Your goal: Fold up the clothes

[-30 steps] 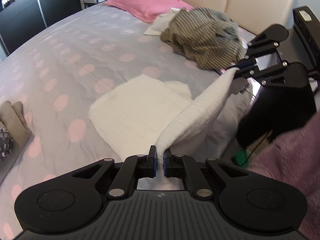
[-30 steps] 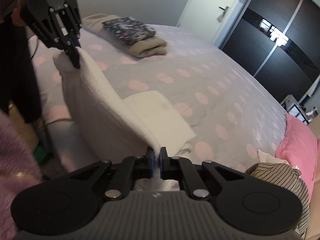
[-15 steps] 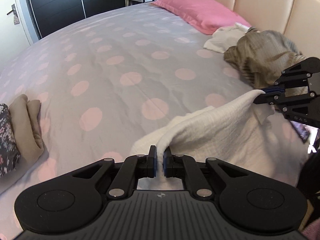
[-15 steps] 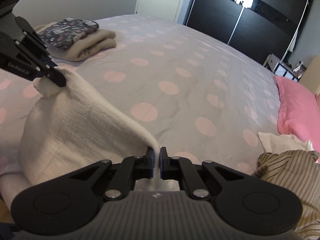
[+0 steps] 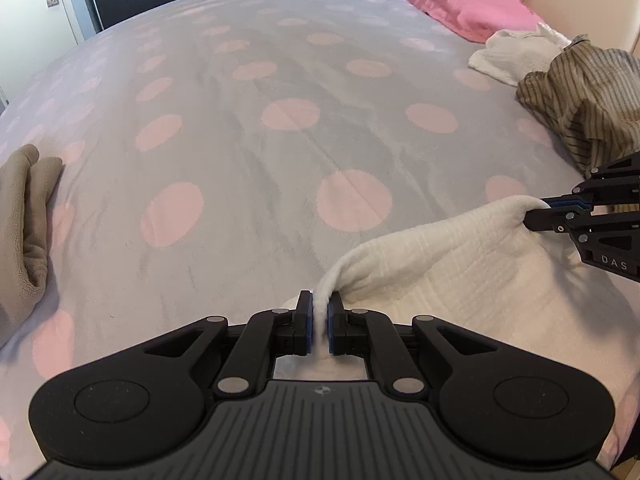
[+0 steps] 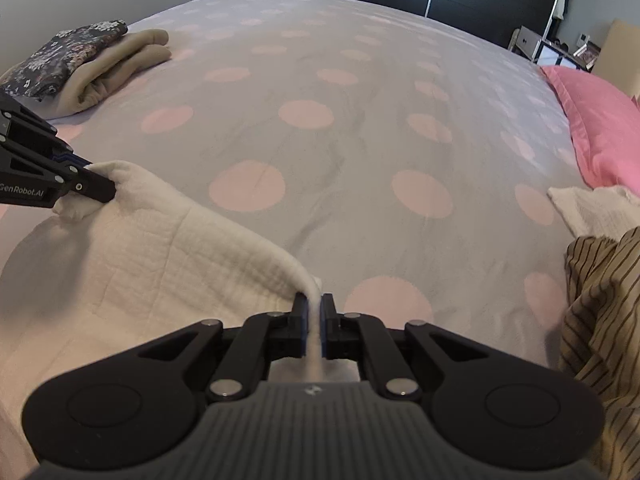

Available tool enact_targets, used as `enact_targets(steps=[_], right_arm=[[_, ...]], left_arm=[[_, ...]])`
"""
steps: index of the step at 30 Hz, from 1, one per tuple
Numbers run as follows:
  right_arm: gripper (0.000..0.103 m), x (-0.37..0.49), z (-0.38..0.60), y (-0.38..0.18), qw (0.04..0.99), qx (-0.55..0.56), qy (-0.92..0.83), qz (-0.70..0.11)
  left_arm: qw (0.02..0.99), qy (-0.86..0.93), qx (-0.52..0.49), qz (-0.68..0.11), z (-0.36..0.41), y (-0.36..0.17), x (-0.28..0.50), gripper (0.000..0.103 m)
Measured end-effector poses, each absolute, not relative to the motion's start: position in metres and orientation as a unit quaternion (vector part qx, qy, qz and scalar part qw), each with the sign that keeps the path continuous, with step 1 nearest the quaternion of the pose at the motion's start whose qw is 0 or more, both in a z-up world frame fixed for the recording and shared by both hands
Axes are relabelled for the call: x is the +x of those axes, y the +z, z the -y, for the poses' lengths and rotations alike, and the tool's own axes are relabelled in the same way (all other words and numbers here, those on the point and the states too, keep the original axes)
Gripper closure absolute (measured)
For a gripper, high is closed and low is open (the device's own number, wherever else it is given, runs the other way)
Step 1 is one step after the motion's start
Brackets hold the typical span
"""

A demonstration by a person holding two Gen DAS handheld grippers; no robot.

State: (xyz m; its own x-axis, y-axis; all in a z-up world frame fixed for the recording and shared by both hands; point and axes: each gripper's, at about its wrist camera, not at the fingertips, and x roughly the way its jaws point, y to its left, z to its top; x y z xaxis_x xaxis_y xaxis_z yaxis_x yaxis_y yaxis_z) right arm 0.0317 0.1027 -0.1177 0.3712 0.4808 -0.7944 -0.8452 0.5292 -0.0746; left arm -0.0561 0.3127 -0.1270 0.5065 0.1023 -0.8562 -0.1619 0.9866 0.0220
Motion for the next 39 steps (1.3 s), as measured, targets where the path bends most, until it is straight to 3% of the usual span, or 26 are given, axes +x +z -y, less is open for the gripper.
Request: enact_targets(steps=[5, 10, 14, 22, 25, 39], right_arm=[[0.079, 0.038, -0.09, -0.111, 0.813, -0.212, 0.398, -0.369], [0.079, 0.04, -0.068, -0.096, 0.84, -0.156, 0.372, -0.364], [0.069, 0.029, -0.05, -0.085, 0.869, -0.121, 0.341, -0.337], [0.07, -0.02, -0.046, -0.104, 0.862, -0.076, 0.352, -0.358], [0.077, -0.04, -0.054, -0.118, 0.862, -0.099, 0.357, -0.346], [0.076, -0.001, -0.076, -0.148, 0.844, -0.104, 0.348, -0.396]], left_arm=[[0.876, 0.098, -0.05, -0.469, -0.319, -0.119, -0.062, 0.085], [0.892, 0.142, -0.046, -0.427, -0.319, -0.101, -0.081, 0.083], [0.9, 0.174, -0.062, -0.395, -0.319, -0.09, -0.097, 0.082], [0.909, 0.164, -0.091, -0.373, -0.279, -0.099, -0.113, 0.082], [0.912, 0.178, -0.083, -0.36, -0.266, -0.11, -0.117, 0.082], [0.888, 0.186, -0.073, -0.414, -0.275, -0.159, -0.091, 0.079]])
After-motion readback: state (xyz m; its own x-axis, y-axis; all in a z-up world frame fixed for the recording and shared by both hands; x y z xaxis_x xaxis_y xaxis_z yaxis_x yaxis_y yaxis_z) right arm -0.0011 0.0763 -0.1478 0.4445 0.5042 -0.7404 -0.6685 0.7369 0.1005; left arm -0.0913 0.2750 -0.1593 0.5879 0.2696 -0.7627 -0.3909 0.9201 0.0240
